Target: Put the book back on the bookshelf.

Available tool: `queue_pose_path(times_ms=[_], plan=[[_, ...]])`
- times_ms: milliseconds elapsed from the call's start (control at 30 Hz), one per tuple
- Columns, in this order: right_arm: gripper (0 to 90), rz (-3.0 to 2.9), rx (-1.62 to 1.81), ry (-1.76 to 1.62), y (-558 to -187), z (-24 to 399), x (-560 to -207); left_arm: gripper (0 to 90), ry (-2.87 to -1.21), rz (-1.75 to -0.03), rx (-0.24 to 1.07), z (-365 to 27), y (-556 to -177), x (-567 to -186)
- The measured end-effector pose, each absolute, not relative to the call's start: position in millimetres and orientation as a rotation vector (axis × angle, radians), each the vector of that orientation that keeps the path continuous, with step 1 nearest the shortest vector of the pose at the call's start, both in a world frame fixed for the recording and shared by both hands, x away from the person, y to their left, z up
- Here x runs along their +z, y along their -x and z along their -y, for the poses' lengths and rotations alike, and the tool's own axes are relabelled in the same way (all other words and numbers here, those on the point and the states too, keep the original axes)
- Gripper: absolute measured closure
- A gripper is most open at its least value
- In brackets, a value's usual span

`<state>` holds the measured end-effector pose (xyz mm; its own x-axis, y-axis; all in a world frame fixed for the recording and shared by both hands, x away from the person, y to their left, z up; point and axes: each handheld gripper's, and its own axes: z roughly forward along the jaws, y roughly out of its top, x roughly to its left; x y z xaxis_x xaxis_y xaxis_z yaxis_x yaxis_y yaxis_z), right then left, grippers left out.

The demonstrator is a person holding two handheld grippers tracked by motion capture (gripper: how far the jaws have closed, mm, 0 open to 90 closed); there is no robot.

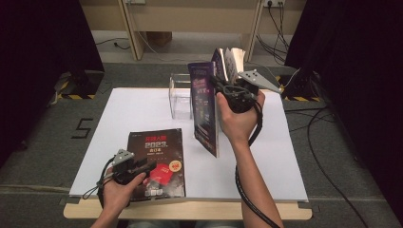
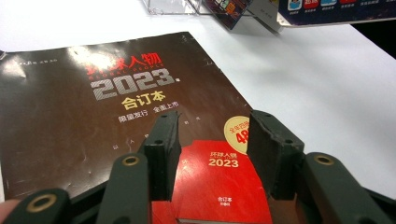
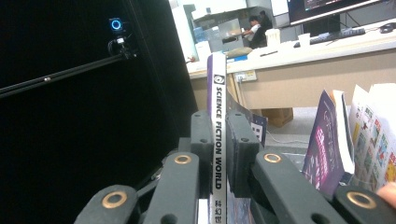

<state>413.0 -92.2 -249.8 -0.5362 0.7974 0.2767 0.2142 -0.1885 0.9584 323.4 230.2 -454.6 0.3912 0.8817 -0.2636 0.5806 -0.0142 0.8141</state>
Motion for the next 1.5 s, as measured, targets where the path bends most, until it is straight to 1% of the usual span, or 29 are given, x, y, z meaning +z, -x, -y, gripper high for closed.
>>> queue_pose_path(times_ms=[1500], plan=[[83.5,-1.556,1.774,-1.165,-434,81,-239,53.7,-1.704,-1.297,0.403,-232,-325,-455]])
